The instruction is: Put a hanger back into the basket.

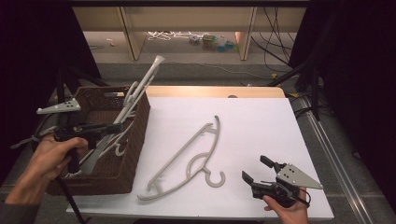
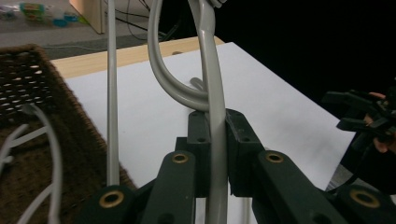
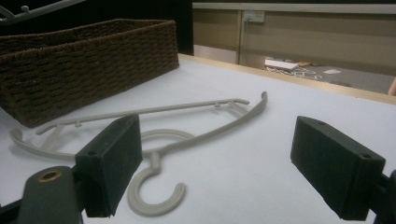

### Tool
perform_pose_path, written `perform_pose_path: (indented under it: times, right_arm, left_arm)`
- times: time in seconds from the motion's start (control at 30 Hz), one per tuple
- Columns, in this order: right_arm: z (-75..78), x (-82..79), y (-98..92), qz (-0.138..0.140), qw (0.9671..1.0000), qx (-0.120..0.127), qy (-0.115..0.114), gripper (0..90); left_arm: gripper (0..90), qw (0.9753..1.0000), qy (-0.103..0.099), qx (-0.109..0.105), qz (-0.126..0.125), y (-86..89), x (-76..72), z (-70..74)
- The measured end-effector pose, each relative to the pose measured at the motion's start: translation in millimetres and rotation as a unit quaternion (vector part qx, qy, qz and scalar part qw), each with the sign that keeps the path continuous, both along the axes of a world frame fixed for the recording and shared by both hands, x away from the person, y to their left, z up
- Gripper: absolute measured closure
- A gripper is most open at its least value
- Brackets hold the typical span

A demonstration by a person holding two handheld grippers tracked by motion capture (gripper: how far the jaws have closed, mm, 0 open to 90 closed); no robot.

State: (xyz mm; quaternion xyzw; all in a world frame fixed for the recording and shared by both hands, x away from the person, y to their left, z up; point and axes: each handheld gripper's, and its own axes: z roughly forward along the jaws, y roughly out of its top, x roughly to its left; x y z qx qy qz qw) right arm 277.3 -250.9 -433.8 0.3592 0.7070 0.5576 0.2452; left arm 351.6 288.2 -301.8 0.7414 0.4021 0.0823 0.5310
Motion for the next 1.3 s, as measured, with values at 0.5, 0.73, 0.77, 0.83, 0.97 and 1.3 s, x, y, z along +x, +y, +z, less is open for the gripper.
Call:
perform_pose_path:
  times: [0.5,0.73,0.77,0.83,0.97,1.3]
  right_arm:
    - [-1.6,1.0,2.0,0.002,1.0000,0.003,0.005,17.4]
    - [-1.8,1.5,1.8,0.003,1.0000,0.003,0.005,17.4]
    - [-0.6,0.3,1.2,0.001,0.9999,-0.002,0.013,17.4]
    - [-1.6,1.1,1.7,0.003,1.0000,0.004,0.006,17.4]
    - [-1.1,1.0,0.6,0.001,1.0000,-0.005,0.009,17.4]
    - [-1.1,1.1,0.6,0.000,1.0000,-0.005,0.009,17.3]
  left_arm:
    - [81.6,0.9984,-0.004,0.048,0.029,44.0,0.6,-9.1]
    - [81.7,0.9974,-0.011,0.062,0.035,59.5,6.0,-18.7]
    - [81.7,0.9971,-0.011,0.065,0.037,61.7,7.0,-20.9]
    - [81.7,0.9966,-0.013,0.071,0.039,65.0,8.8,-23.9]
    - [81.6,0.9962,-0.009,0.077,0.040,72.0,9.7,-29.5]
    - [81.6,0.9948,-0.008,0.099,0.025,79.9,0.5,-44.4]
